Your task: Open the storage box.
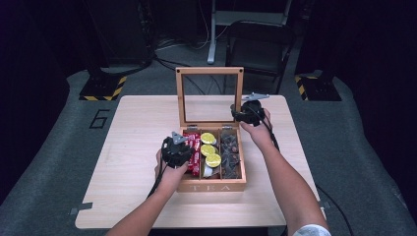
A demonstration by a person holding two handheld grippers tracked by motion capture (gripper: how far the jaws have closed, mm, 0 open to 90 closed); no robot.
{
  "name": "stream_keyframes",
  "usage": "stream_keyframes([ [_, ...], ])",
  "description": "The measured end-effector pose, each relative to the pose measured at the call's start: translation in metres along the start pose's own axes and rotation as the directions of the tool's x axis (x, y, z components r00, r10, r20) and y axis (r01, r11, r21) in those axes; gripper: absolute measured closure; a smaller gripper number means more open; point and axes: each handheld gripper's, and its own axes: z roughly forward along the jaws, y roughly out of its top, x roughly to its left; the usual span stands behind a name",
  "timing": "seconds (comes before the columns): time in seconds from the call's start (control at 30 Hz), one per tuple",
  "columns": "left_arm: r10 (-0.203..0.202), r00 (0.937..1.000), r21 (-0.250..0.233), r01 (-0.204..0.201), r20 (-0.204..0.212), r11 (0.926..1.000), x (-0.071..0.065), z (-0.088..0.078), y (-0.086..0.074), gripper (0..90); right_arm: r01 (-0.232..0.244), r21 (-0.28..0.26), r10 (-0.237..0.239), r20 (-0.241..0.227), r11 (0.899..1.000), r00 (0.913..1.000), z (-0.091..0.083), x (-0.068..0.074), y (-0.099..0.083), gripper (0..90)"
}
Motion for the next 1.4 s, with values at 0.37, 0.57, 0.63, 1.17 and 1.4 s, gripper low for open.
stream_keyframes([
  [0.37,-0.024,0.9997,-0.068,0.023,-0.007,0.9974,0.004,-0.011,0.005,86.4,-0.003,-0.007,0.003,0.001,1.0,1.0,-0.002,0.0,0.001,56.9],
  [0.57,-0.035,0.9993,-0.097,0.034,-0.014,0.9947,0.012,-0.022,0.008,86.3,0.005,-0.009,-0.005,0.004,1.0,1.0,-0.003,-0.001,0.001,56.9],
  [0.63,-0.036,0.9992,-0.105,0.034,-0.019,0.9939,0.017,-0.027,0.009,86.3,0.006,-0.008,-0.006,0.003,1.0,1.0,-0.003,-0.002,0.001,56.8],
  [1.17,-0.115,0.9881,-0.093,0.106,-0.102,0.99,0.074,-0.041,-0.023,86.3,-0.001,-0.01,0.001,0.004,1.0,1.0,-0.004,0.0,0.001,56.8],
  [1.4,-0.16,0.9787,-0.07,0.152,-0.129,0.9859,0.091,-0.04,-0.045,86.3,-0.003,-0.005,0.003,0.005,1.0,1.0,-0.003,0.0,0.001,56.9],
])
